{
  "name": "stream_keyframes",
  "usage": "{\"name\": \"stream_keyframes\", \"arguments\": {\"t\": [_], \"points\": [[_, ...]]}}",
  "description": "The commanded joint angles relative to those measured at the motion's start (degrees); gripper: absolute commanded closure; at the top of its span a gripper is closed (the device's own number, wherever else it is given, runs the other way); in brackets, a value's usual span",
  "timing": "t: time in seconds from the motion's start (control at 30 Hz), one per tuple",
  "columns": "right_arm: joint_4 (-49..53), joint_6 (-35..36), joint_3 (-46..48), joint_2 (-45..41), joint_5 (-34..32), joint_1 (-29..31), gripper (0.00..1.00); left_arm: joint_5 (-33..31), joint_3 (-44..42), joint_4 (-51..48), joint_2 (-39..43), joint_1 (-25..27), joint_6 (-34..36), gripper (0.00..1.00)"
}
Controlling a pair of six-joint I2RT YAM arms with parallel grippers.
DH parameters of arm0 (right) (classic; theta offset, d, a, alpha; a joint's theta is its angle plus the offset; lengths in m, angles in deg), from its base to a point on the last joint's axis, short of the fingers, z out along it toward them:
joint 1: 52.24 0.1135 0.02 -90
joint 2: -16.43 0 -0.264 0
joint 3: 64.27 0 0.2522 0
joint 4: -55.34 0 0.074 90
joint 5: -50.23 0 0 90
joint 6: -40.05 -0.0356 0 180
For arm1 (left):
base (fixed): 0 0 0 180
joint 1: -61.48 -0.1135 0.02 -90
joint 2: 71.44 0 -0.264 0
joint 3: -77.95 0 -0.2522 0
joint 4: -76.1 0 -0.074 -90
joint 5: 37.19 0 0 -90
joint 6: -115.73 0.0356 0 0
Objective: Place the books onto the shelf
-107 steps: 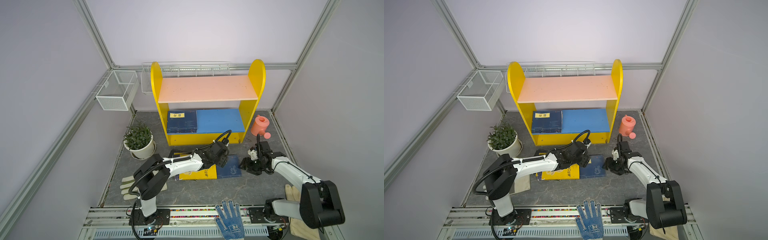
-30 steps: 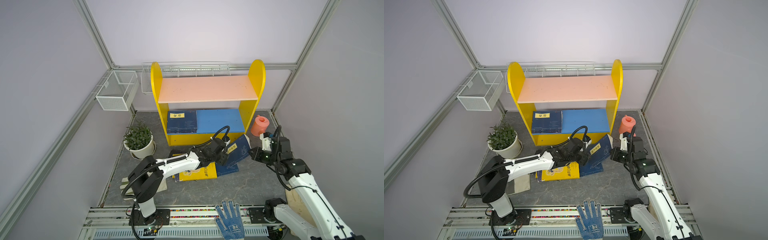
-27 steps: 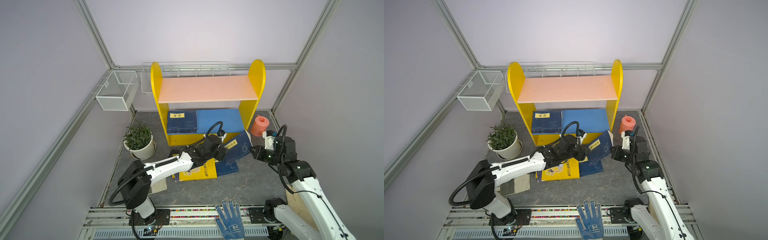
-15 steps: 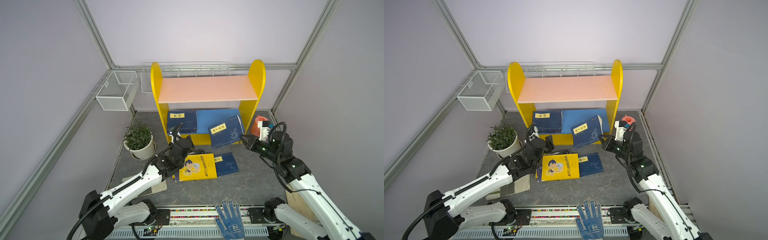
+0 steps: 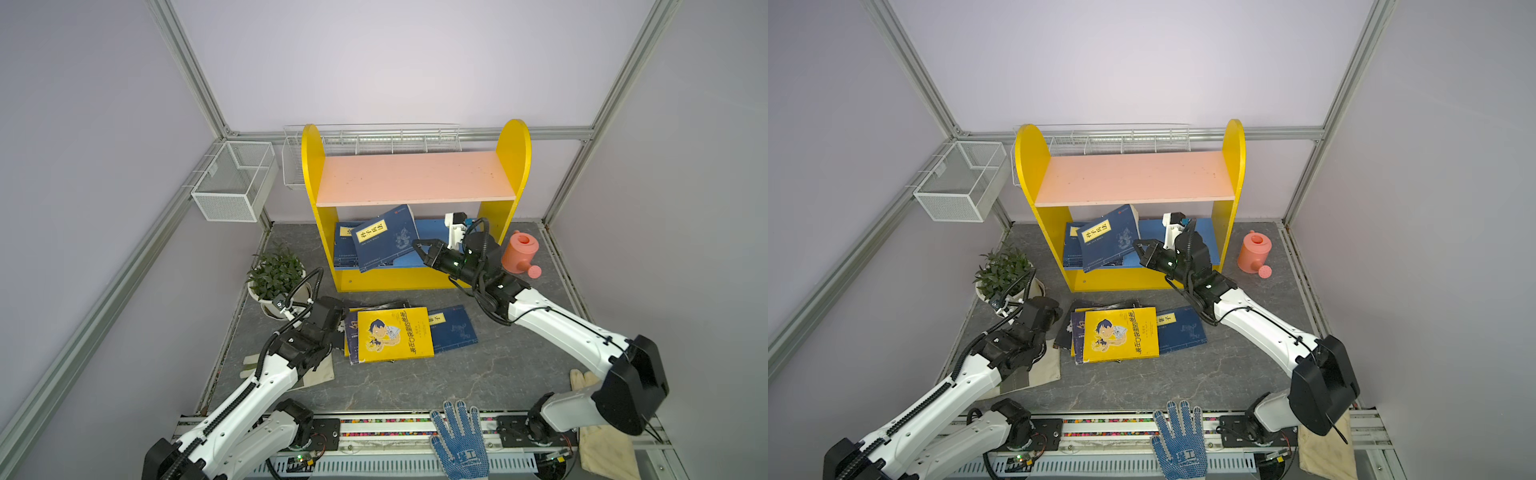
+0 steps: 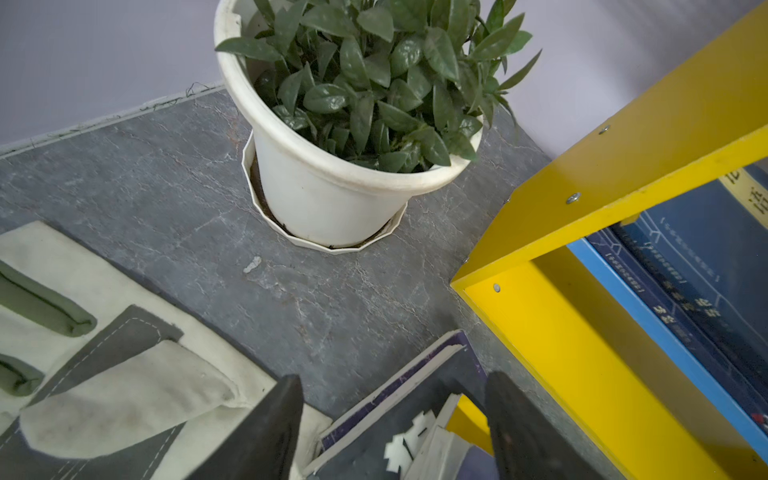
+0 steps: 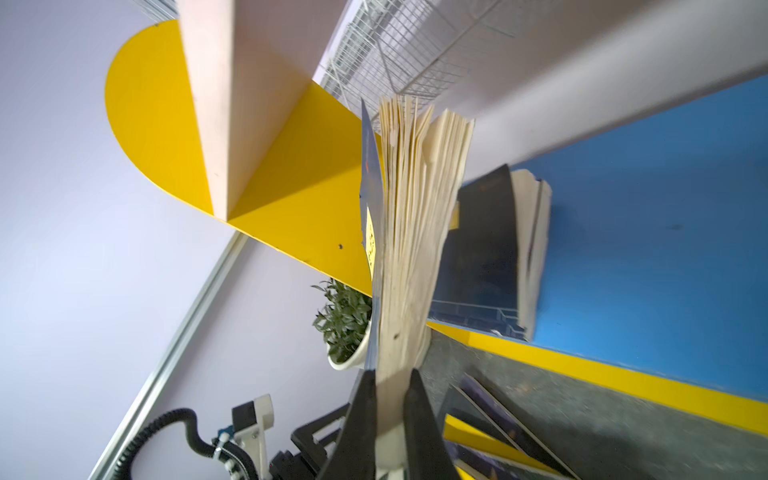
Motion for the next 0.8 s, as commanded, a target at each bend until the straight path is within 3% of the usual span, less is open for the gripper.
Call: {"name": "stream_keyframes", "arguments": {"t": [0.0,0.47,0.77], "points": [[-8.99,-3.78,-4.06,3.77,-1.65,0.78,0.94,-0.54,0.34,-3.15,0.79,-0.41,-2.77,0.3],[-17.94,-11.91,-12.9,22.05,0.1,0.9,0.92,0.71,0.11,-2.07,0.45,-0.41,-1.08,0.3],[-17.55,-16.36,-12.59,24.49,3.17,1.25,0.92,1.03,0.16,-1.49,-0.48,-0.41,0.51,0.3]]}}
